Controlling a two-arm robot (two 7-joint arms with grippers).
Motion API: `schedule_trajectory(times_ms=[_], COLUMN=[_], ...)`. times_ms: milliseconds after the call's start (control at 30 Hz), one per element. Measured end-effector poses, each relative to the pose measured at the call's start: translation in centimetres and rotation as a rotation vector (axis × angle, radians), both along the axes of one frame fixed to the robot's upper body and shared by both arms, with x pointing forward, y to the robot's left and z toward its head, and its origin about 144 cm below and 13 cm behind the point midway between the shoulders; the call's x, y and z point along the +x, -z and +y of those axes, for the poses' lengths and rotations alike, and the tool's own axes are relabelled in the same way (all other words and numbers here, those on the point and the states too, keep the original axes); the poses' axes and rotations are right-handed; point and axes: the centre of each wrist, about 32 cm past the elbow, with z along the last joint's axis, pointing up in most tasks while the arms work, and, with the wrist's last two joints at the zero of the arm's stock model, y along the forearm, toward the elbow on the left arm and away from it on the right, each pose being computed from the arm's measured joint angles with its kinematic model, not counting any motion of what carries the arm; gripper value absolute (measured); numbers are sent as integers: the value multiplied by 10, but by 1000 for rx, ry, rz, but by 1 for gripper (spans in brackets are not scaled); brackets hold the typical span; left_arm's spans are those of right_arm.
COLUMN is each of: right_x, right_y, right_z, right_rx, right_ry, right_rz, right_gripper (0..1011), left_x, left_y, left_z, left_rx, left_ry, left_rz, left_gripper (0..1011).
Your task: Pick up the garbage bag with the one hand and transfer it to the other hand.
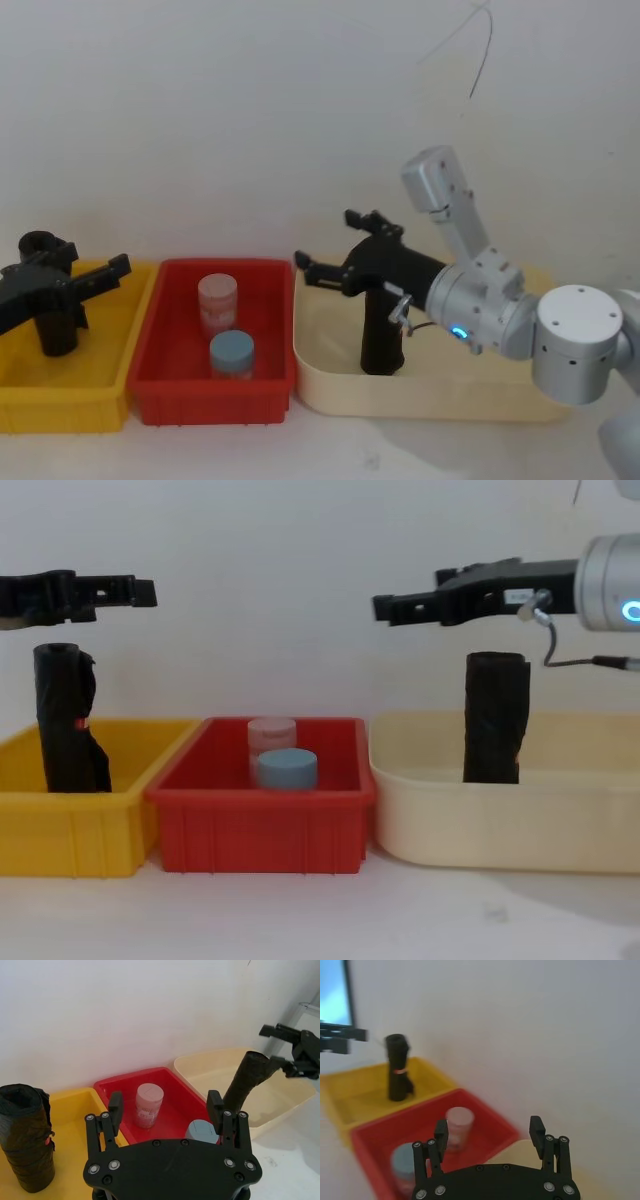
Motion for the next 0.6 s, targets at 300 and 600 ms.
schedule_trajectory(times_ms=[300,600], right_x=[1,9], right_y=[0,1], right_z=[22,50], right_rx=[-5,-26], right_ry=[-151,-286], right_rz=[105,211], right_gripper=[1001,1001], left_x=[0,0], left_y=[0,0], left_z=[0,0], left_rx=[0,0], left_ry=[-1,-2], left_rz=[1,1], left_gripper=[1001,1001])
